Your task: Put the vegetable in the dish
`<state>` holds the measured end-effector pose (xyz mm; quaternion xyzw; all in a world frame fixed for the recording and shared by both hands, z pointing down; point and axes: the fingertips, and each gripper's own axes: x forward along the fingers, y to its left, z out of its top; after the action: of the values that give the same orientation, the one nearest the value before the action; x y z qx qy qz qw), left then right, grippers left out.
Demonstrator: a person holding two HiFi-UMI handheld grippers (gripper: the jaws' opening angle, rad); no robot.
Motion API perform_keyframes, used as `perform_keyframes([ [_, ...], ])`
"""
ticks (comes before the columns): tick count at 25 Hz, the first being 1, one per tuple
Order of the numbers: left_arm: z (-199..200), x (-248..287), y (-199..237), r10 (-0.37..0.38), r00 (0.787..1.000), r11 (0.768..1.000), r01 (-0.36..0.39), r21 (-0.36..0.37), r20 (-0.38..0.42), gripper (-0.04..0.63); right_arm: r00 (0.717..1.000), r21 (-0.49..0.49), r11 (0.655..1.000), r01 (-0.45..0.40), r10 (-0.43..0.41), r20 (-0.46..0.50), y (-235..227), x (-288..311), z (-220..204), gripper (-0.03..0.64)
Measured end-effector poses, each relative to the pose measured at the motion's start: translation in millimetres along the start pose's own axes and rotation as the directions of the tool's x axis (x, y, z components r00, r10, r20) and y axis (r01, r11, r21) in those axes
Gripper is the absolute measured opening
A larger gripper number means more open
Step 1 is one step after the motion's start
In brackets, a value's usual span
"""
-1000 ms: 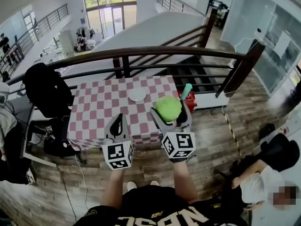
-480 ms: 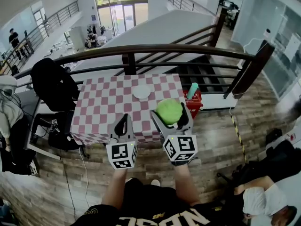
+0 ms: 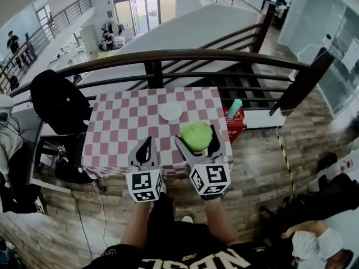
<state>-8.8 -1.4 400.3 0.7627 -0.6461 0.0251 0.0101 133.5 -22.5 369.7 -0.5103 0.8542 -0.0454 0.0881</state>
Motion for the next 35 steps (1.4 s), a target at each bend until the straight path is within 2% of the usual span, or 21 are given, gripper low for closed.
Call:
perform_keyframes([
  [12, 14, 158, 98, -0.101, 0.993, 0.993, 0.104, -0.061, 0.057, 0.018, 0.998, -0.059, 0.997, 0.055, -0.056, -0.025, -5, 181, -22, 0.534],
  [16, -11, 185, 121, -0.147, 0.989, 0.985, 0.149, -0.085, 0.033, 0.018, 0.993, -0.058, 0.995, 0.085, -0.090, -0.079, -9, 217, -53, 0.534],
  [22, -59, 221, 134, -0.176, 0.983, 0.979, 0.170, -0.115, -0.045, 0.018, 0.974, -0.076, 0.991, 0.108, -0.121, -0.191, -20, 247, -107, 0.534],
  [28, -103, 253, 143, -0.189, 0.977, 0.970, 0.170, -0.175, -0.098, 0.018, 0.931, -0.064, 0.984, 0.169, -0.180, -0.318, -58, 265, -177, 0.534],
  [31, -136, 268, 138, -0.212, 0.965, 0.968, 0.187, -0.165, -0.153, 0.018, 0.897, -0.051, 0.978, 0.204, -0.208, -0.390, -84, 271, -218, 0.534],
  [35, -185, 281, 127, -0.235, 0.939, 0.969, 0.209, -0.129, -0.251, 0.018, 0.840, -0.042, 0.968, 0.247, -0.235, -0.490, -112, 274, -282, 0.534],
])
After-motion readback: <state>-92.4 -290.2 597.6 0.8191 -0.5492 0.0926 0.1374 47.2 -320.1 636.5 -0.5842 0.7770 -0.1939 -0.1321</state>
